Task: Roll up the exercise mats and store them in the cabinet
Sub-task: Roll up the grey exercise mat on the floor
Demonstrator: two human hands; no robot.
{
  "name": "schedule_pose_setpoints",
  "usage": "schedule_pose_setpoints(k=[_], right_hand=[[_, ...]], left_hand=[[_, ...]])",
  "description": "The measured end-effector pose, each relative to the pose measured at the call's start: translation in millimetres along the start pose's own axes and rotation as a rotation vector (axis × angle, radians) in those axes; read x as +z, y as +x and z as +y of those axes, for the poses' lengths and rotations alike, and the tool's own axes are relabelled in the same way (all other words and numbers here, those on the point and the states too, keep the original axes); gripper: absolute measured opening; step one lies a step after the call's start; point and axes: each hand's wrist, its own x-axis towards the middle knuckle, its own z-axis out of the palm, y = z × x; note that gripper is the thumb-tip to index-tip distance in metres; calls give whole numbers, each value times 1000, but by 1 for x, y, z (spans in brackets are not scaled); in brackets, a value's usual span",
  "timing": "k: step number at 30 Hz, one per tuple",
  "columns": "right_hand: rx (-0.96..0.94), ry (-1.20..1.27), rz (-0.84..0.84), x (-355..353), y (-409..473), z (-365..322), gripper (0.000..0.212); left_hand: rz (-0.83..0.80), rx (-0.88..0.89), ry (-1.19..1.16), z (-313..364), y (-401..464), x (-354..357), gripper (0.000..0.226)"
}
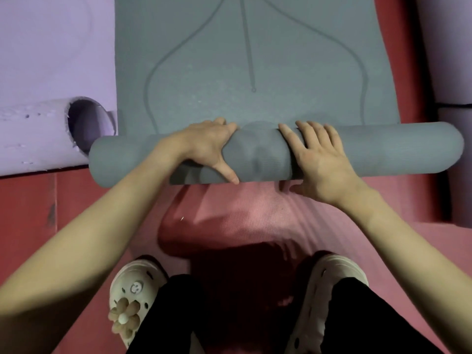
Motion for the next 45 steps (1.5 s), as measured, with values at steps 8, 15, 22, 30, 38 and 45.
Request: schedule_pose_setpoints(k=[8, 15, 22, 30, 38, 45], right_hand=[[26, -48, -95, -16, 42, 11, 116], [33, 13, -50, -15, 39, 11, 123], [16, -72, 210, 10, 28, 7, 124], [22, -133, 87, -12, 68, 22, 139], [39, -115, 85, -24, 65, 20, 116], [85, -40, 107, -7, 10, -1, 110]], left_hand=[[479, -35, 272, 17, -12, 46, 109], [434, -45, 309, 11, 1, 37, 112], [168, -32, 112, 0, 21, -16, 105], [455, -85, 235, -8, 12, 11, 122], [543, -52, 99, -11, 3, 8, 108], [597, 21, 117, -2, -31, 39, 105]])
